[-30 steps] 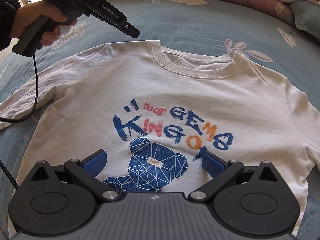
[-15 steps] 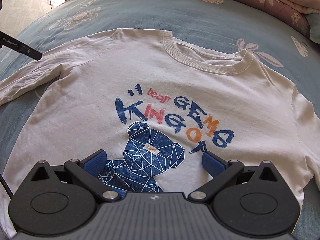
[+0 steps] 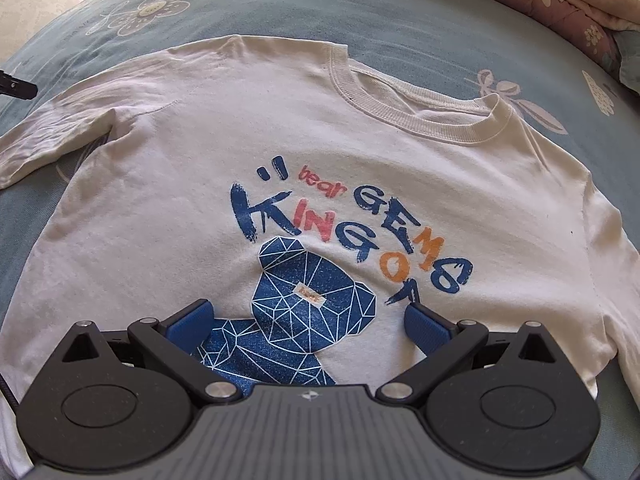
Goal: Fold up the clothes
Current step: 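Lay the sleeve flat across the shirt with the left tool and release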
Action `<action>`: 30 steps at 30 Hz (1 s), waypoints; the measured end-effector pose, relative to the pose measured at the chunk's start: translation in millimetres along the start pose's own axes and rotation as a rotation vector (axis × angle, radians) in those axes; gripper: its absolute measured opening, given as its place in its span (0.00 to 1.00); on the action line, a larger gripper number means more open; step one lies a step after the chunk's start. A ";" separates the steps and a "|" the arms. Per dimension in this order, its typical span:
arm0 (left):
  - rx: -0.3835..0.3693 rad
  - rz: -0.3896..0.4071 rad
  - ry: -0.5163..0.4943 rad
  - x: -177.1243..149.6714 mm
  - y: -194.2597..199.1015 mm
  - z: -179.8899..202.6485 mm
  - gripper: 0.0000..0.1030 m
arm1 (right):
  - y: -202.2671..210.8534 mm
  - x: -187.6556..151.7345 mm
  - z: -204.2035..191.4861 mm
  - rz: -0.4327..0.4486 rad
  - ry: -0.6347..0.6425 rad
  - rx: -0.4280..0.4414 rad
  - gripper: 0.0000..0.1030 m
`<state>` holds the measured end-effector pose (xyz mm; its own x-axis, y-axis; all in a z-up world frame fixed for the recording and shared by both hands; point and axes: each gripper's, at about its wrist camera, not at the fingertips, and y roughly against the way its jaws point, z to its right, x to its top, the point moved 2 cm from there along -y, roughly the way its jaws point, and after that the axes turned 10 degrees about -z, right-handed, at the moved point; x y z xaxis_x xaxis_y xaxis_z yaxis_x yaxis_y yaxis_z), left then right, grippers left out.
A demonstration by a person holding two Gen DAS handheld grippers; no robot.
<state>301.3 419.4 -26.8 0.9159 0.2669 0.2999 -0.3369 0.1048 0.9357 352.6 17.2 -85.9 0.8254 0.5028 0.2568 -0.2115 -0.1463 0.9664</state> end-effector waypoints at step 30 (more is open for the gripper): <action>-0.089 0.143 0.185 -40.6 -3.2 -10.2 0.40 | -0.7 -4.4 -3.0 0.054 -0.035 -0.019 1.00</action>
<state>262.9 417.9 -43.8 0.8047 0.4548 0.3815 -0.4859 0.1353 0.8635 347.5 17.7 -87.6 0.8302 0.4645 0.3082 -0.2660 -0.1556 0.9513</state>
